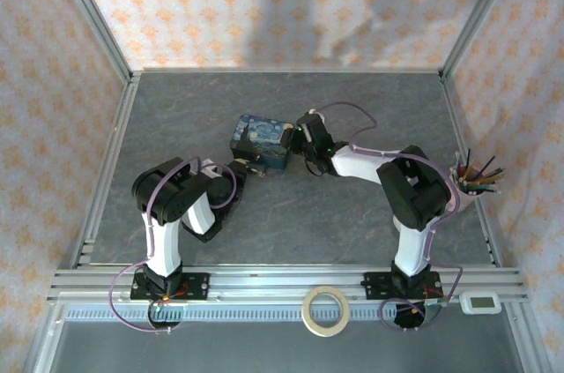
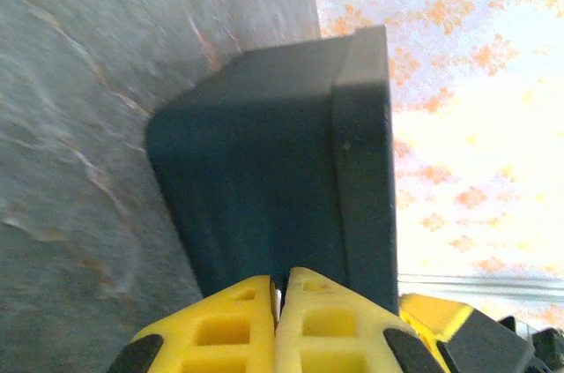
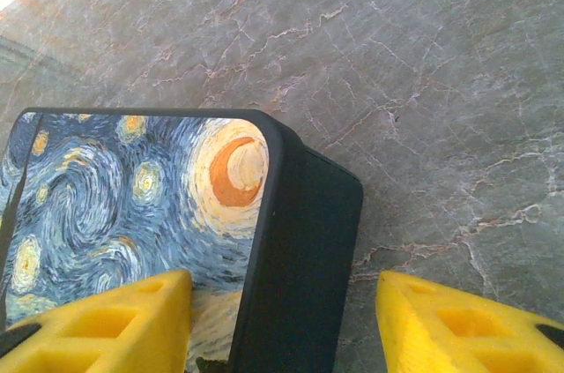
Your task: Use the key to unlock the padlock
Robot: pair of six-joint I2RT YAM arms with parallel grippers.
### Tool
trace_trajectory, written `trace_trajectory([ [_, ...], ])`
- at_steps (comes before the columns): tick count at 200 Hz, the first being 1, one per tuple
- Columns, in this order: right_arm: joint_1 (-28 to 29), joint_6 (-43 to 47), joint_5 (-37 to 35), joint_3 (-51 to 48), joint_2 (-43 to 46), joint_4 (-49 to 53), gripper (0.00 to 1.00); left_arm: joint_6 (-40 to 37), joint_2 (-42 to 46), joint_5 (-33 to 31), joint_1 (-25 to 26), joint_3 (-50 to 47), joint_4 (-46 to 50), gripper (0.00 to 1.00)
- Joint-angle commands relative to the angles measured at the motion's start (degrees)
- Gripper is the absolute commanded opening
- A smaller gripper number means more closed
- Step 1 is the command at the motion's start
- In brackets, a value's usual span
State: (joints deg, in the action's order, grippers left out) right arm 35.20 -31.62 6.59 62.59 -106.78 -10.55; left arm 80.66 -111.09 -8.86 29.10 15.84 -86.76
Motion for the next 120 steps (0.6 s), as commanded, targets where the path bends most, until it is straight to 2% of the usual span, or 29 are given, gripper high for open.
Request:
trace_trajectory([
  [1,-0.46,3.13,-3.39,1.52,1.69,2.7,0.56,-1.56,4.97,-1.71,-0.55,-1.77,-2.88,0.0],
  [43,-0.48,9.35,-1.75,2.15,4.81,1.84,0.59,-6.43,14.29,5.41,-1.14,-4.41,5.97,0.0],
  [65,-0.57,12.87,-4.36,0.59,8.78,2.6,0.62,-9.83,22.28,9.48,-1.37,-5.81,18.48,0.0],
  [79,-0.83,14.57,-5.76,-0.36,11.07,3.55,0.66,-12.93,27.81,11.34,-1.59,-5.33,29.99,0.0],
  [93,-1.1,16.0,-7.44,-2.01,13.45,4.02,0.77,-16.88,33.82,11.28,-1.67,-4.02,42.23,0.0],
  [104,-1.19,16.83,-9.4,-3.38,15.46,4.13,0.99,-20.02,38.42,9.63,-1.68,-2.63,52.06,0.0],
  [120,-1.27,17.53,-13.03,-5.51,17.98,4.0,1.0,-24.04,44.83,6.33,-1.8,-1.62,62.94,0.0],
])
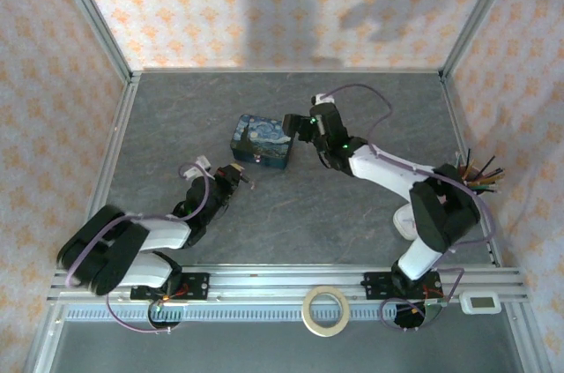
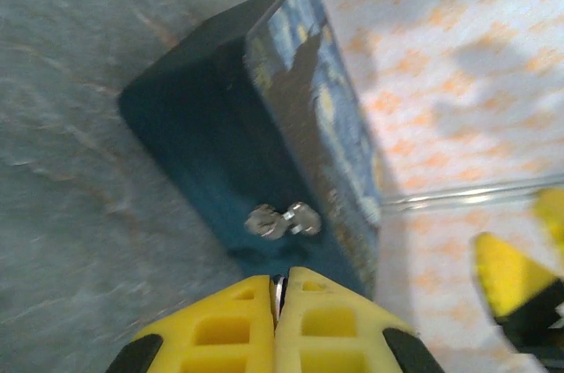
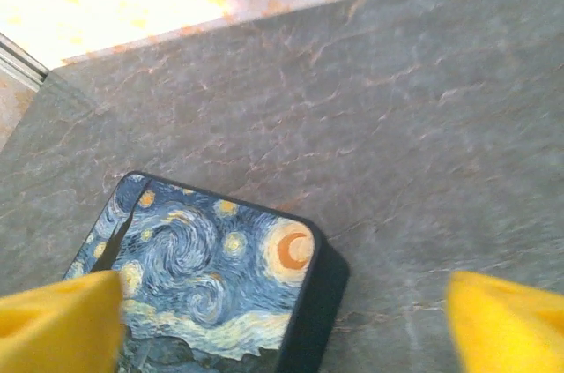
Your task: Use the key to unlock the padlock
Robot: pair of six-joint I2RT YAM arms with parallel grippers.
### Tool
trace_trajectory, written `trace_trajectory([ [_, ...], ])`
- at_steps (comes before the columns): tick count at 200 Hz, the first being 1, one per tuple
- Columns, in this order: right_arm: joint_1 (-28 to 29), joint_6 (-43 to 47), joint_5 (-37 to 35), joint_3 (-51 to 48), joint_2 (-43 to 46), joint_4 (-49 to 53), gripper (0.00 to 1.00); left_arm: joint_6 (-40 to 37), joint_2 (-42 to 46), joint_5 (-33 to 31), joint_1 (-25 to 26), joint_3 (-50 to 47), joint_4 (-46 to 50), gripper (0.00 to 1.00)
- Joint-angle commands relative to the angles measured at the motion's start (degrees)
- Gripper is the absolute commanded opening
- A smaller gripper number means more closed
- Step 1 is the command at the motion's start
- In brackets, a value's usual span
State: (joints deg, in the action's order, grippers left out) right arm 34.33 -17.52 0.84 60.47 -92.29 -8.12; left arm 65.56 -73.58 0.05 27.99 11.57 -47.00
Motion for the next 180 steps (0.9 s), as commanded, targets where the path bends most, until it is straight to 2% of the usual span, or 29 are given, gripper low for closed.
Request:
trace_trajectory([
  [1,-0.4,3.49,-7.53,-3.54,3.64,1.55,1.0,-9.12,7.67,-2.73,-0.71,2.7,23.71,0.0],
  [29,-0.58,7.14,-14.22,-6.57,6.35,1.33,1.0,-13.53,12.98,-3.48,-3.25,3.46,33.96,0.0],
  [71,-2.52,20.18,-22.19,-11.86,7.11,-4.6,1.0,-15.79,12.06,-3.09,-5.15,3.93,36.96,0.0],
  [101,-9.61,22.59,-20.74,-15.79,7.77,-10.27,1.0,-16.4,7.99,-3.59,-6.39,4.34,34.92,0.0],
  [118,-14.69,21.62,-16.77,-20.08,8.44,-16.11,1.0,-16.77,6.11,-3.99,-6.8,5.38,34.57,0.0],
  [126,-17.17,20.77,-14.73,-22.25,8.57,-19.3,1.0,-16.87,5.44,-4.44,-6.96,5.8,34.59,0.05],
  [141,-20.76,19.54,-11.47,-25.33,8.34,-23.35,1.0,-16.53,5.42,-5.47,-7.1,6.27,34.7,0.22],
  [147,-21.63,19.46,-10.73,-26.5,8.12,-24.98,1.0,-16.21,5.79,-6.07,-7.15,6.35,34.91,0.32],
  [162,-22.98,20.53,-9.92,-28.72,7.65,-28.43,1.0,-15.6,7.43,-8.2,-7.42,6.69,35.98,0.62],
  [180,-23.77,22.37,-9.91,-29.82,6.34,-30.77,1.0,-15.93,10.25,-12.15,-8.52,7.47,38.11,0.82],
])
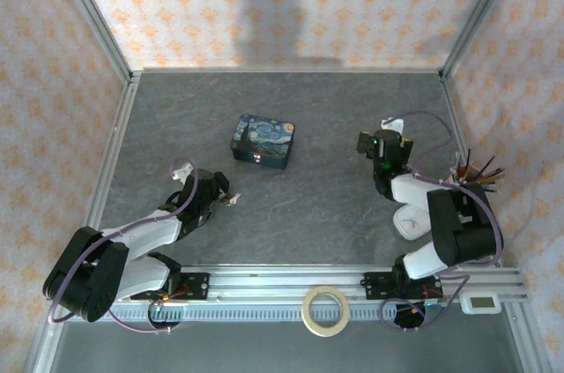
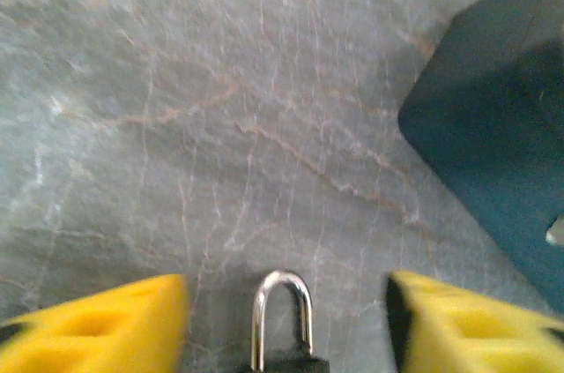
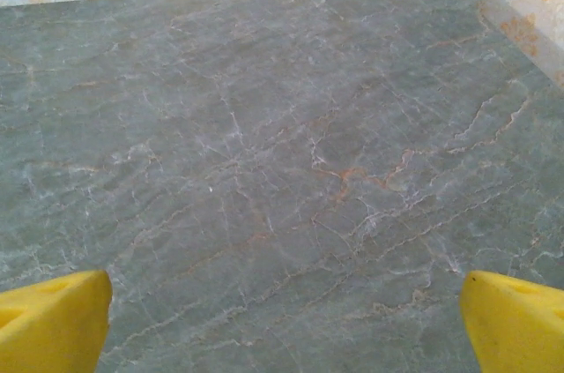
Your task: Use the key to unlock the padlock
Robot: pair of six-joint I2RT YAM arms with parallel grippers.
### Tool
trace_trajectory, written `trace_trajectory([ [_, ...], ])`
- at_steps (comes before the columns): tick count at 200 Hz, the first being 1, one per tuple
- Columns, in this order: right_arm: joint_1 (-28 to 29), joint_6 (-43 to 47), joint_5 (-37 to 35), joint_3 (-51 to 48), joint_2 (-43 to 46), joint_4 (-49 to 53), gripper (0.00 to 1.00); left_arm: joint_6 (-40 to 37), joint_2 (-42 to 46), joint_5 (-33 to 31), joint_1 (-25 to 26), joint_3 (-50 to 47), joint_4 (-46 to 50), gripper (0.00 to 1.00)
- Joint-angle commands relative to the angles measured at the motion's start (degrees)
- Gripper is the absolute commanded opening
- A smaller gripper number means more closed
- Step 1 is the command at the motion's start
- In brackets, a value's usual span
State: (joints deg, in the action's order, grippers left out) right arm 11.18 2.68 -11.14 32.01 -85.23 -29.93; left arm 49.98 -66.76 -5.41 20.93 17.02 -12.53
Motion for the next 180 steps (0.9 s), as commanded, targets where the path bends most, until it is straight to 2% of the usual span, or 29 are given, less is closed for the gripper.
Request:
trace_trajectory([
  [1,-0.63,2.25,2.03,-1.48,-0.77,-9.24,1.0,-0.42,3.59,-6.79,-1.57,2.13,3.78,0.83],
  [31,-1.32,4.2,0.59,-4.37,-2.9,-16.44,1.0,-7.11,6.03,-11.29,-6.19,6.35,4.24,0.9],
  [52,-2.21,4.71,1.0,-5.8,-4.19,-20.82,1.0,-13.43,4.71,-18.71,-7.93,9.7,3.24,0.98],
  [65,-3.48,4.08,3.81,-5.13,-4.35,-19.53,1.0,-18.48,3.0,-24.1,-8.59,10.9,0.77,0.99],
  [78,-6.24,2.62,9.53,-5.86,-3.69,-19.98,1.0,-23.77,0.85,-28.25,-9.12,11.24,-3.05,0.99],
  [95,-11.21,-0.79,17.0,-10.87,-1.47,-26.34,1.0,-29.15,-2.63,-30.83,-10.03,12.43,-5.77,0.99],
  [104,-11.72,-1.43,16.73,-14.43,-0.58,-32.15,1.0,-30.89,-4.84,-31.98,-10.52,13.22,-6.25,0.99],
  [122,-10.72,-1.05,14.15,-16.81,-1.19,-36.66,1.0,-31.41,-8.23,-33.92,-11.63,15.28,-5.51,0.99],
  [138,-10.57,-1.18,13.3,-18.73,-1.99,-40.84,1.0,-34.66,-10.1,-36.11,-11.82,13.42,-12.73,0.99],
  [153,-10.41,-1.18,13.16,-18.67,-1.83,-40.57,1.0,-37.53,-11.8,-36.43,-12.11,9.96,-21.91,0.99],
  [180,-9.96,-0.92,12.11,-18.74,-1.8,-40.52,1.0,-40.06,-14.77,-33.87,-12.78,5.14,-35.44,0.99],
])
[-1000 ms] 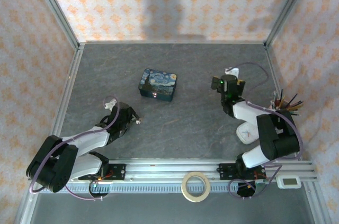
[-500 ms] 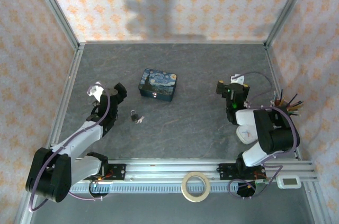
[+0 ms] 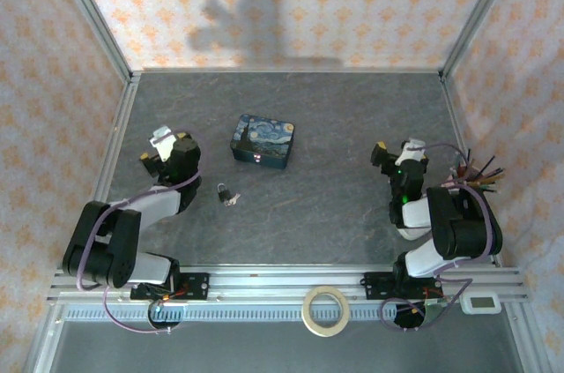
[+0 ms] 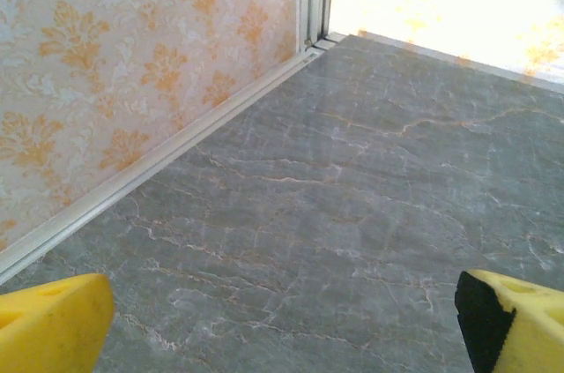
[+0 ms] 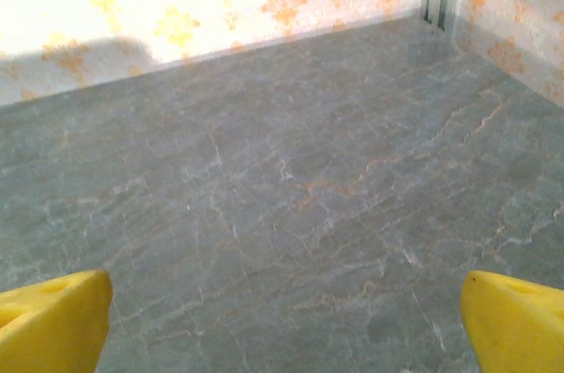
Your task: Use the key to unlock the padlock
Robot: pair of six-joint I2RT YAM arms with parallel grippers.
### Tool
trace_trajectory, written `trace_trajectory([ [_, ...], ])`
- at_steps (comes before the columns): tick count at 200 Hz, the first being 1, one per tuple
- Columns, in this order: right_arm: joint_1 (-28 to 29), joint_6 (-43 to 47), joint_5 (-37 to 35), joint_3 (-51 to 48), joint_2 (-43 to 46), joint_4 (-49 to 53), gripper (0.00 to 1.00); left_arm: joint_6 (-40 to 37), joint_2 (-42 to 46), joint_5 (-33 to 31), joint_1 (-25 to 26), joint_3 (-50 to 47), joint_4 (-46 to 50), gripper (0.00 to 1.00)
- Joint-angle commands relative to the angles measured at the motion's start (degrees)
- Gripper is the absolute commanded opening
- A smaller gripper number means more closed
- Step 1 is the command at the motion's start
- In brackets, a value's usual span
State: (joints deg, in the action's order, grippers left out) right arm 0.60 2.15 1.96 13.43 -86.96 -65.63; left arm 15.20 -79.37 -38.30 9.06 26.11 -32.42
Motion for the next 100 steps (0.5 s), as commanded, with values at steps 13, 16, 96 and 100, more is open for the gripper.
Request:
trace_trajectory([
  [13,0.81,-0.29,-1.39,-0.2,-0.03,-4.9,1.0,-9.24,-2.77,4.1,-1.33,-6.83,-24.21,0.99],
  [16,0.83,-0.29,-1.35,-0.22,-0.05,-4.91,1.0,-9.72,-2.63,5.09,-1.38,-6.98,-24.15,0.99],
  [96,0.89,-0.19,-1.39,-0.23,-0.01,-4.91,1.0,-10.22,-7.08,24.13,-8.29,-16.7,-45.57,0.98],
  [100,0.9,-0.17,-1.32,-0.16,0.0,-4.84,1.0,-9.85,-6.33,24.12,-8.27,-15.98,-43.19,0.98],
])
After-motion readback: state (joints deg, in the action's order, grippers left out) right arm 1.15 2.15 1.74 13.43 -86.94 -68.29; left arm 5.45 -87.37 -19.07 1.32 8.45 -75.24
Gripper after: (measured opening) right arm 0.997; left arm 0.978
